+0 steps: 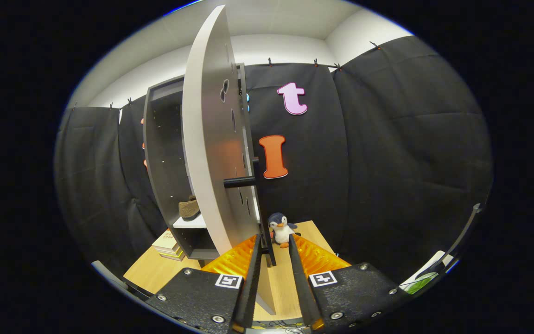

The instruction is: Open the shoe cabinet door, grab the shoes and put them into the shoe cabinet, then close the shoe cabinet door.

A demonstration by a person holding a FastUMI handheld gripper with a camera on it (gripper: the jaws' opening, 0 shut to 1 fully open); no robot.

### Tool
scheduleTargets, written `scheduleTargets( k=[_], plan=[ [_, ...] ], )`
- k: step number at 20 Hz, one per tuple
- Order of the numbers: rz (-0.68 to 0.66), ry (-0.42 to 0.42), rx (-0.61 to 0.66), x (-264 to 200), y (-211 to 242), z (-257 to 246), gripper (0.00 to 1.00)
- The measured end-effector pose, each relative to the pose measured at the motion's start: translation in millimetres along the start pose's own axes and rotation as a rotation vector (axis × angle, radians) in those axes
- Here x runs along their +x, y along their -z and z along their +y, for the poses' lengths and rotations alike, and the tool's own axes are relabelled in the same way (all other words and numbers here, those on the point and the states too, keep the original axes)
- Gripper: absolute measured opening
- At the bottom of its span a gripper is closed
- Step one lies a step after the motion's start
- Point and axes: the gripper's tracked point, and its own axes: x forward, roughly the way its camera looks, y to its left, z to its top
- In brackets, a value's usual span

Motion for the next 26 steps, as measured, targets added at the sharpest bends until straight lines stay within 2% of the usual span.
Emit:
scheduleTargets(
  k=[12, 26],
  plan=[
    [-0.002, -0.259, -0.056, 11, 16, 95, 0.4],
    [0.005, -0.442, -0.042, 39, 16, 151, 0.42]
  ],
)
